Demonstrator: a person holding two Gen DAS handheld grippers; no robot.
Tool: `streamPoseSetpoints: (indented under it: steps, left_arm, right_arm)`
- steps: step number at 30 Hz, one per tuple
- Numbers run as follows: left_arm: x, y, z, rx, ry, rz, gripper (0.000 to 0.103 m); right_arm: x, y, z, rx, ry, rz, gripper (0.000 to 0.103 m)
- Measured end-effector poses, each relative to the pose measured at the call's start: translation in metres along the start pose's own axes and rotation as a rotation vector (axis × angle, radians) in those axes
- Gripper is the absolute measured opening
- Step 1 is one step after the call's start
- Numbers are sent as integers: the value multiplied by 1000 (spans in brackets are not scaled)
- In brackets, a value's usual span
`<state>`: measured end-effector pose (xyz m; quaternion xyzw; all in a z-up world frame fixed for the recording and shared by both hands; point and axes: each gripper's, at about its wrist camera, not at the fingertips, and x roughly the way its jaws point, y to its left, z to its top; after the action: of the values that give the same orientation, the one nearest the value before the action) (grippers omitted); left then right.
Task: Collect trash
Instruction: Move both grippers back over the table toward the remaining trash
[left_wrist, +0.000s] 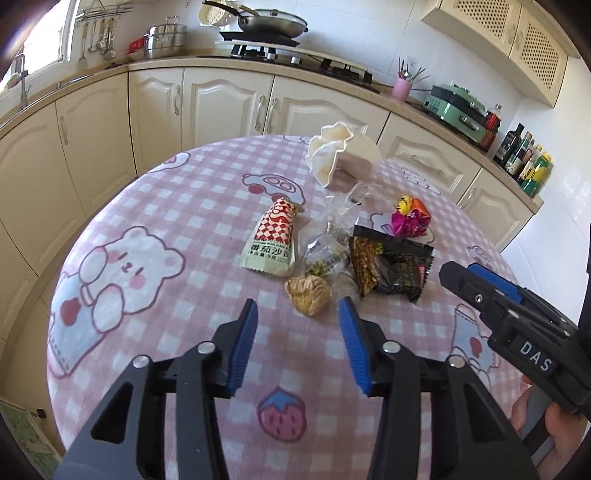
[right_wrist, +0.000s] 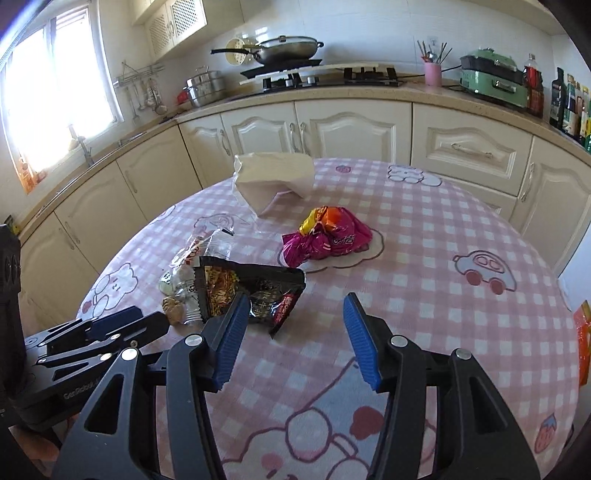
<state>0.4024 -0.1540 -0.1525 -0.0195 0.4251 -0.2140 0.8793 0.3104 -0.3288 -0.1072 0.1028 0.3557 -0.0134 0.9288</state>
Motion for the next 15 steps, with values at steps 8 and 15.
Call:
streamPoseSetpoints:
  steps: [8, 15]
  left_arm:
    - [17, -2, 10, 18, 29, -56, 32]
    - [19, 1, 12, 3, 23, -89, 27]
  right_arm:
    - [22, -2, 3, 35, 83, 45, 51]
    - [35, -1, 10, 37, 120, 69, 35]
